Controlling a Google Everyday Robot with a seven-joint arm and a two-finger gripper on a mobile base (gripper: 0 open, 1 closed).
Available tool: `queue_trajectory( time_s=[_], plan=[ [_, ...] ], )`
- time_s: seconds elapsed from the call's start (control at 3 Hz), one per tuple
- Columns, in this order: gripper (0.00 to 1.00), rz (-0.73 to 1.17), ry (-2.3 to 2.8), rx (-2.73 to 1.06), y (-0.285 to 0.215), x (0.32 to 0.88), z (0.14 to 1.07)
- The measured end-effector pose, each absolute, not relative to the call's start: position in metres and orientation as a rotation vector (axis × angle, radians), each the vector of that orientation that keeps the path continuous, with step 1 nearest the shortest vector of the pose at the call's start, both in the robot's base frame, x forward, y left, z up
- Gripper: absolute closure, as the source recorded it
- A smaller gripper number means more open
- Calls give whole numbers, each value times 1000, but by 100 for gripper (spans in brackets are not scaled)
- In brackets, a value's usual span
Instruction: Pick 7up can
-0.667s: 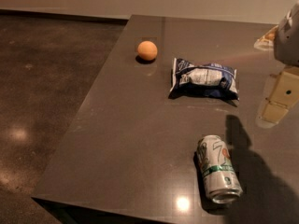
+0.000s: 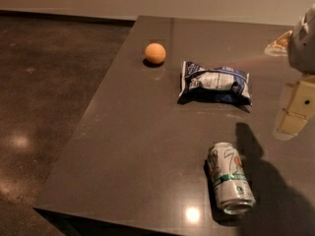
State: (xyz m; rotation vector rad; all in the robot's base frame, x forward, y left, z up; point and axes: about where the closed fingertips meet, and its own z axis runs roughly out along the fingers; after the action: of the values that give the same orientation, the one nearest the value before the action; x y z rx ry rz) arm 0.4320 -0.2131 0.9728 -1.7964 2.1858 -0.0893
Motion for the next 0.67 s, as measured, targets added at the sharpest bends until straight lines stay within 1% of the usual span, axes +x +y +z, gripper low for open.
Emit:
queue_trajectory(
  time_s=[0.67],
  plan=[
    [0, 25, 1881, -2161, -185, 399, 948]
  ],
)
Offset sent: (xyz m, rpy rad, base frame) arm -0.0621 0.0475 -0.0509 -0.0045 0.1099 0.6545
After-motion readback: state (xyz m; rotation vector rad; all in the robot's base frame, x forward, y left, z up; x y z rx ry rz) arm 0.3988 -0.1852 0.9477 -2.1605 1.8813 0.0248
